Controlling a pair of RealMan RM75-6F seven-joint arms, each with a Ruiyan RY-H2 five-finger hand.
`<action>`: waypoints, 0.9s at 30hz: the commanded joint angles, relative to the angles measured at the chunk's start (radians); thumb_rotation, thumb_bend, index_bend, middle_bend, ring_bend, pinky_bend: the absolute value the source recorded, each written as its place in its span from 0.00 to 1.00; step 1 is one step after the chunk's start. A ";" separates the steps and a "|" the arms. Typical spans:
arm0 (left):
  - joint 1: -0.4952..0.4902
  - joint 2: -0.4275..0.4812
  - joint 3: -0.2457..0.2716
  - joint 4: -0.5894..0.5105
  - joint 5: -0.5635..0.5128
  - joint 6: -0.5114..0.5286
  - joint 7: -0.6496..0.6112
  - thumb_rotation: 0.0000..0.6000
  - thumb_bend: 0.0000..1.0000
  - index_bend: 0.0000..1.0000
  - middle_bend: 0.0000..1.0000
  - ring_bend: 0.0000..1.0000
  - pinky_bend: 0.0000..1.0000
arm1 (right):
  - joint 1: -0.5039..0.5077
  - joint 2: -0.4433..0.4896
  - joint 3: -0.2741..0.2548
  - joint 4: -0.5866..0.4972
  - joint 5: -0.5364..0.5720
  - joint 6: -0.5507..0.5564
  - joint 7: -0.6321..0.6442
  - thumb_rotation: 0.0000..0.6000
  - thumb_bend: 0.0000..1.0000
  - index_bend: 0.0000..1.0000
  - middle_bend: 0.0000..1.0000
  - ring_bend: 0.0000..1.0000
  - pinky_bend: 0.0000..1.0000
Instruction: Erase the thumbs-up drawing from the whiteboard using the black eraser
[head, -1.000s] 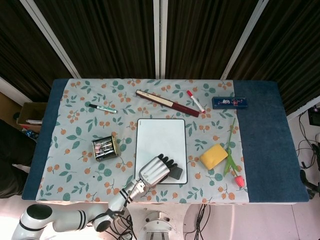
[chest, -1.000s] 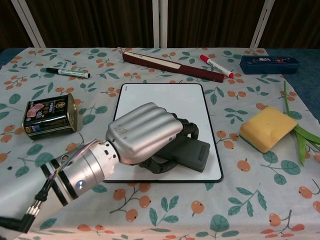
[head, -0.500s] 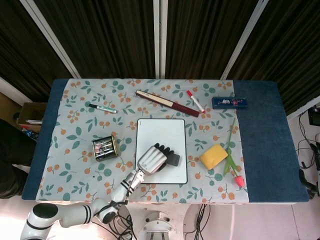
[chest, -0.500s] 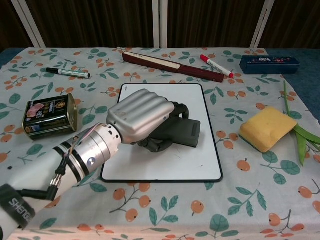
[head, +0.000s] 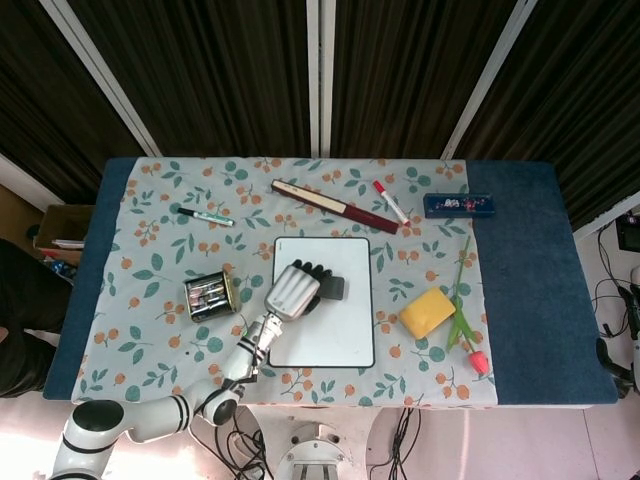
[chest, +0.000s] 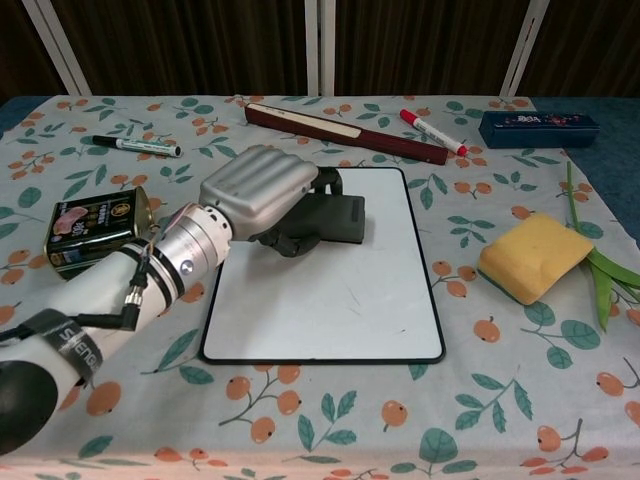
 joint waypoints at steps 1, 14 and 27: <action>-0.009 0.007 -0.025 0.007 -0.023 0.011 -0.007 1.00 0.51 0.84 0.77 0.65 0.74 | 0.000 0.001 0.001 -0.001 0.000 0.001 -0.001 1.00 0.34 0.00 0.00 0.00 0.00; 0.035 0.172 -0.055 -0.044 -0.085 0.040 -0.127 1.00 0.51 0.84 0.77 0.65 0.74 | 0.004 -0.003 -0.002 -0.008 -0.002 -0.004 -0.015 1.00 0.34 0.00 0.00 0.00 0.00; 0.092 0.208 0.017 0.113 -0.063 0.059 -0.360 1.00 0.51 0.80 0.73 0.62 0.73 | 0.005 -0.007 -0.006 -0.025 -0.006 0.000 -0.046 1.00 0.34 0.00 0.00 0.00 0.00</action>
